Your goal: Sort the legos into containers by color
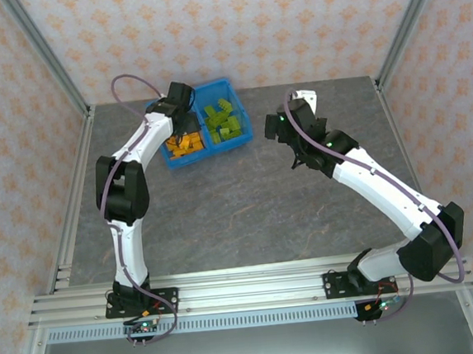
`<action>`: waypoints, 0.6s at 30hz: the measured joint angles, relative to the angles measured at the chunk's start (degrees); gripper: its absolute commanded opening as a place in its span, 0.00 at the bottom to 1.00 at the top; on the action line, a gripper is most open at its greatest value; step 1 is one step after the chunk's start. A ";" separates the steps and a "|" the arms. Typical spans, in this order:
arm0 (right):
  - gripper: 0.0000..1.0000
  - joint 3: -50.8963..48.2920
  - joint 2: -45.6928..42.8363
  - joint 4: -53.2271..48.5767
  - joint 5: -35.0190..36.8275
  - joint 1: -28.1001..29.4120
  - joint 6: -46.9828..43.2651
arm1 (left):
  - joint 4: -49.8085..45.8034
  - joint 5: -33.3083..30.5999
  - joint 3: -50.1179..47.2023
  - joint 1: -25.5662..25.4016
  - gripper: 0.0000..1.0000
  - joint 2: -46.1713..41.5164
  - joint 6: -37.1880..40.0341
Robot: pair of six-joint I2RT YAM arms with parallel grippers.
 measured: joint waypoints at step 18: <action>0.99 -17.79 -2.51 11.76 14.49 -5.03 -0.76 | 18.49 -9.99 -39.98 0.00 1.00 -53.24 5.03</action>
